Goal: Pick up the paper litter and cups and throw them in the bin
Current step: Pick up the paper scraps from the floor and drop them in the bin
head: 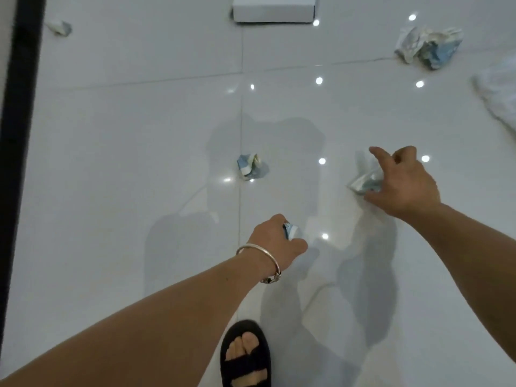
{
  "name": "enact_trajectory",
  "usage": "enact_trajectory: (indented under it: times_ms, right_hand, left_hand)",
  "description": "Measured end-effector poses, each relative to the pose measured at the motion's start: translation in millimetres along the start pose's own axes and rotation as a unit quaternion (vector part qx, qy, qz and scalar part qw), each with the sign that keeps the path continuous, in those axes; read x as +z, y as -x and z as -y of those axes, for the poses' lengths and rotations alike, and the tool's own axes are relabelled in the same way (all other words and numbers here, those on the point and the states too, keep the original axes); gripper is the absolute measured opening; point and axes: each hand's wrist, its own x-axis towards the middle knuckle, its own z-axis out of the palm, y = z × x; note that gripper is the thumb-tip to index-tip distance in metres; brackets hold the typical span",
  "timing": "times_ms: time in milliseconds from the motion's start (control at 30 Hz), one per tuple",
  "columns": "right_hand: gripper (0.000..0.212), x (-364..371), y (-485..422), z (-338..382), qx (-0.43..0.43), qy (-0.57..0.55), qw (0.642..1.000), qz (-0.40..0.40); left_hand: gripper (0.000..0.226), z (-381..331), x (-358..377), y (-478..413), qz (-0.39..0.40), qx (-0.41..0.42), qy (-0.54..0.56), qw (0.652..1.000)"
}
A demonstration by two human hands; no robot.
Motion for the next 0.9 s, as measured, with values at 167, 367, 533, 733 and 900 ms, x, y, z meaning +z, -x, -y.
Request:
enact_trajectory:
  times_ms: [167,367,533,733,900]
  right_hand:
    - [0.054,37,-2,-7,0.062,-0.056,0.996,0.003]
    - [0.042,37,44,6,0.068,-0.034,0.996,0.049]
    - [0.037,-9,101,67,-0.017,0.003,0.995,0.096]
    - [0.034,-111,151,152,-0.132,0.005,0.986,0.099]
    - [0.031,-198,186,218,-0.192,0.015,0.978,0.081]
  left_hand:
    - [0.025,35,1,-2,-0.003,-0.017,0.022,1.000]
    - [0.027,40,-15,20,-0.032,-0.025,0.046,0.998]
    - [0.028,22,-50,71,-0.037,-0.020,0.045,0.998]
    - [0.027,-5,-119,153,-0.069,-0.032,0.060,0.995]
    - [0.028,-13,-175,242,-0.123,-0.051,0.098,0.986]
